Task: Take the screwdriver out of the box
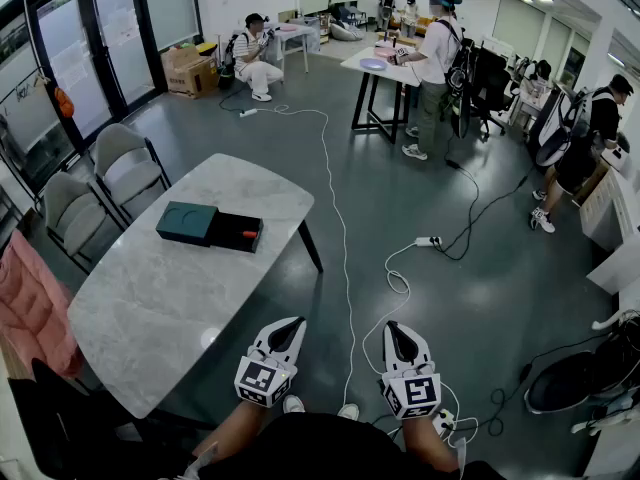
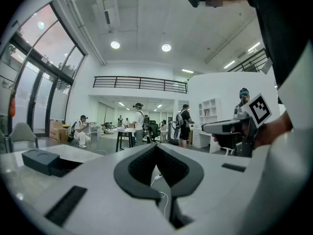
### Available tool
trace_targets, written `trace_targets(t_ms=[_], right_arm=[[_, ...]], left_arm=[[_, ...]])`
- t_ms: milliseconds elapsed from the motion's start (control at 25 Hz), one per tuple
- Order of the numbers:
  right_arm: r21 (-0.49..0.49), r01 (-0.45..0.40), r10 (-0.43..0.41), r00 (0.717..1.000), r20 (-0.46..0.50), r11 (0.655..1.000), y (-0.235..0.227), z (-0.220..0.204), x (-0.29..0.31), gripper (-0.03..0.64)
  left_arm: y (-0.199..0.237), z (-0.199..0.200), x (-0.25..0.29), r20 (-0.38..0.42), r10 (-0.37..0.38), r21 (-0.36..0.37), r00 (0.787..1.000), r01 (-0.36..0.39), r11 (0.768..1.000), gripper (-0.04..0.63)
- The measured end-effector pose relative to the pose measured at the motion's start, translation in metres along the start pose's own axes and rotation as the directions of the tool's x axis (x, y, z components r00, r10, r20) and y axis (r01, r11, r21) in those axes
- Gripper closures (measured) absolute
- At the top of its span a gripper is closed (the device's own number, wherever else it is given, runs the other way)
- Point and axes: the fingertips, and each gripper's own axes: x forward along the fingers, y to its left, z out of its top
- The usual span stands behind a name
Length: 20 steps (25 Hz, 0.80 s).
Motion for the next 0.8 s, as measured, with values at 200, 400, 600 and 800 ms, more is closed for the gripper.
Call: trace_targets(t_ms=[200, 400, 600, 800], right_arm=[[-0.009, 0.005, -0.005, 1.000, 0.009, 1.000, -0.008, 0.005, 0.004, 0.594], [0.011, 0.015, -0.015, 1.000, 0.016, 1.000, -0.005, 0.004, 0.008, 0.594], [0.062, -0.031, 0.029, 0.999, 0.041, 0.998, 0.007, 0.009, 0.018, 0.594], [0.075, -0.065, 0.061, 0.996, 0.058, 0.995, 0.028, 0.015, 0.038, 0.594]], left_arm=[[-0.009, 0.004, 0.008, 0.005, -0.012, 0.005, 1.000, 0.012, 1.000, 0.591], [-0.005, 0.008, 0.007, 0.032, -0.031, -0.061, 0.999, 0.033, 0.998, 0.591], [0.009, 0.009, 0.003, 0.031, -0.016, -0.035, 0.999, 0.017, 0.999, 0.591], [0.023, 0.009, -0.003, 0.015, -0.048, -0.007, 0.999, 0.049, 0.999, 0.591]])
